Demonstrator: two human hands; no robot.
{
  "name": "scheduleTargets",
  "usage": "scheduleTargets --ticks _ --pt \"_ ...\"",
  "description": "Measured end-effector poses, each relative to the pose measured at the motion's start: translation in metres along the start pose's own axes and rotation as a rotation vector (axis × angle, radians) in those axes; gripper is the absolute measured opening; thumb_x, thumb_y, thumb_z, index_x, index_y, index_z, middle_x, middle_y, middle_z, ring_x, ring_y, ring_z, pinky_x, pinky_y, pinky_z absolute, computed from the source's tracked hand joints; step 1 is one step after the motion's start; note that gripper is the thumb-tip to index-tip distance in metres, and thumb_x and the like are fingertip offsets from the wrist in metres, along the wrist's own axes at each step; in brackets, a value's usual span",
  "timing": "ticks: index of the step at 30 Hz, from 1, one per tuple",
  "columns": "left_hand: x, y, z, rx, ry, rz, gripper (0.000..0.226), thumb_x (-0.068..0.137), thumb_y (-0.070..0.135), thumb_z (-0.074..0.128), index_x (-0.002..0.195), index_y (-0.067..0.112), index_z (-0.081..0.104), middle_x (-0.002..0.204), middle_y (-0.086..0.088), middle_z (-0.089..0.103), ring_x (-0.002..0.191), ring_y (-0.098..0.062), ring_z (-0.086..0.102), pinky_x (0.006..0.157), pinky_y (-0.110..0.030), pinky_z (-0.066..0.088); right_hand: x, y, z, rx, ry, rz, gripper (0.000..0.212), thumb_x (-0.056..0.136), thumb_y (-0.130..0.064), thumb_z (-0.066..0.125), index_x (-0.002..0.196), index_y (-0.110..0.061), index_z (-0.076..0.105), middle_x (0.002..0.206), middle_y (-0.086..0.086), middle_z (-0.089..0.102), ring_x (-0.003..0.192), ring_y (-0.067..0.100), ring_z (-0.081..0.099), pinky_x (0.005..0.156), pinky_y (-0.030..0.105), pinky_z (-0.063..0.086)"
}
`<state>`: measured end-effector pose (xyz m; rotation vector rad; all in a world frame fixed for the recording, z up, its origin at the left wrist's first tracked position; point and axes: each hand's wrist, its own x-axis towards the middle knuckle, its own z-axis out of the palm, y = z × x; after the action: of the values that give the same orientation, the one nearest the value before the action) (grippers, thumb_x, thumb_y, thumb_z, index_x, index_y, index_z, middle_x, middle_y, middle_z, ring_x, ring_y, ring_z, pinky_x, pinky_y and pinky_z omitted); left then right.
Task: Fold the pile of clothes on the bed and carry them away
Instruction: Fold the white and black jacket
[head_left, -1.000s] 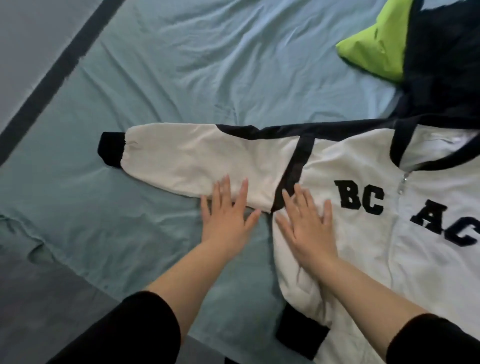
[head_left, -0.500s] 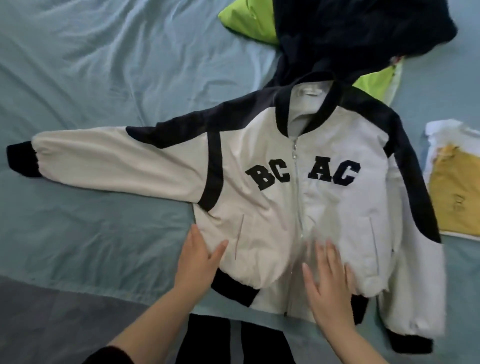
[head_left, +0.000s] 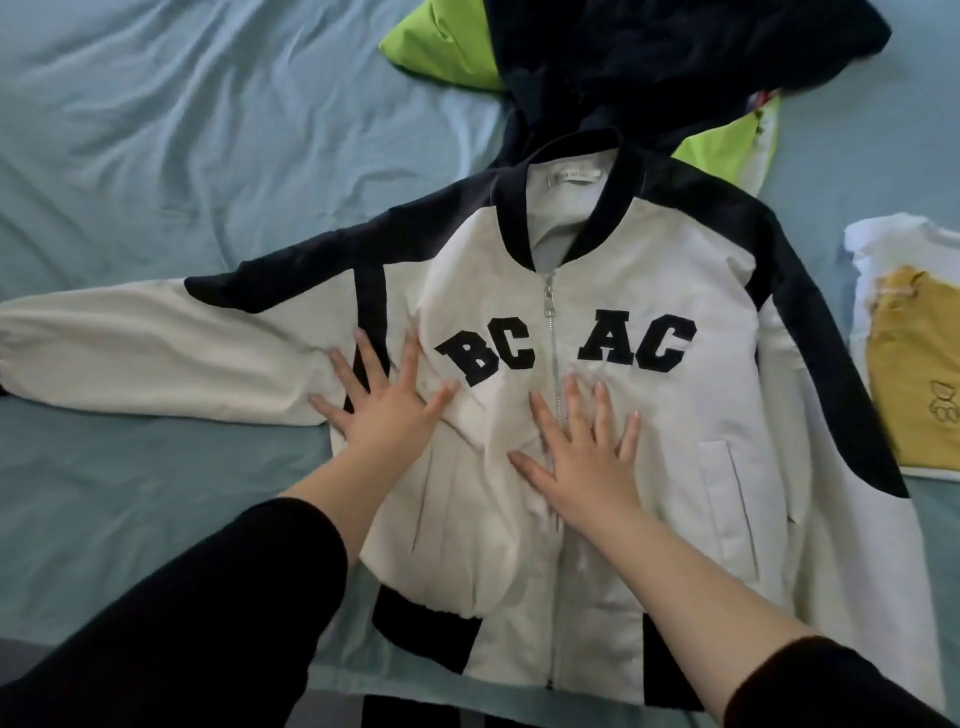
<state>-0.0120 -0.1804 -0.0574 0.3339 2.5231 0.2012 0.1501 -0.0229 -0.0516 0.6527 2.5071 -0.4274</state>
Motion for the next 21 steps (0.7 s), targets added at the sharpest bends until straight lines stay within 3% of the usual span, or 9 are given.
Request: scheduleTargets --ticks 7,11,14,16,18,21 --pt "0.081 -0.034 -0.048 0.052 0.021 0.029 0.086 0.064 0.097 0.020 0.131 0.066 -0.025 0.155 0.002 -0.035 0.141 -0.035 -0.033 0.100 -0.077 -0.007 0.065 -0.026 -0.007 -0.022 0.018 -0.048 0.079 0.080 -0.082 0.007 0.141 -0.047 -0.029 0.145 -0.004 -0.050 0.134 0.030 -0.042 0.102 0.070 -0.022" --pt "0.098 -0.030 -0.060 0.085 -0.021 -0.002 0.088 0.065 0.096 0.022 0.133 0.064 -0.024 0.154 0.001 -0.038 0.141 -0.038 -0.031 0.098 -0.078 -0.005 0.084 -0.035 -0.011 -0.036 0.010 -0.030 0.078 0.080 -0.082 0.005 0.141 -0.047 -0.029 0.147 -0.003 -0.047 0.136 0.029 -0.041 0.101 0.067 -0.026" --pt "0.070 -0.021 -0.054 0.098 -0.012 0.041 0.085 0.077 0.087 0.023 0.142 0.054 -0.021 0.157 -0.002 -0.032 0.144 -0.032 -0.028 0.104 -0.072 -0.008 0.067 -0.031 -0.019 0.088 0.003 -0.091 0.075 0.089 -0.074 0.017 0.145 -0.045 -0.022 0.151 -0.007 -0.040 0.138 0.021 -0.038 0.106 0.057 -0.026" --pt "0.032 -0.022 -0.045 0.061 0.051 0.124 0.080 0.084 0.080 0.024 0.144 0.051 -0.021 0.157 0.000 -0.031 0.145 -0.022 -0.027 0.110 -0.062 -0.010 0.029 -0.022 -0.022 0.295 0.068 -0.160 0.068 0.096 -0.062 0.028 0.152 -0.040 -0.002 0.160 -0.012 -0.015 0.146 0.009 -0.019 0.116 0.044 -0.014" --pt "-0.019 -0.031 -0.028 -0.144 0.139 0.161 0.077 0.089 0.071 0.031 0.146 0.050 -0.017 0.159 0.004 -0.024 0.147 -0.014 -0.021 0.114 -0.047 -0.007 -0.028 -0.008 -0.018 0.480 0.201 -0.134 0.054 0.099 -0.052 0.036 0.149 -0.034 0.028 0.154 -0.019 0.022 0.144 0.000 0.014 0.118 0.032 0.010" --pt "-0.096 -0.047 0.004 -0.651 0.180 -0.096 0.072 0.095 0.049 0.048 0.152 0.034 0.007 0.161 0.000 0.001 0.148 -0.019 0.006 0.117 -0.036 0.009 -0.113 0.029 0.006 0.643 0.359 0.124 0.028 0.095 -0.036 0.053 0.119 -0.024 0.059 0.116 -0.013 0.058 0.108 0.004 0.053 0.094 0.027 0.041"
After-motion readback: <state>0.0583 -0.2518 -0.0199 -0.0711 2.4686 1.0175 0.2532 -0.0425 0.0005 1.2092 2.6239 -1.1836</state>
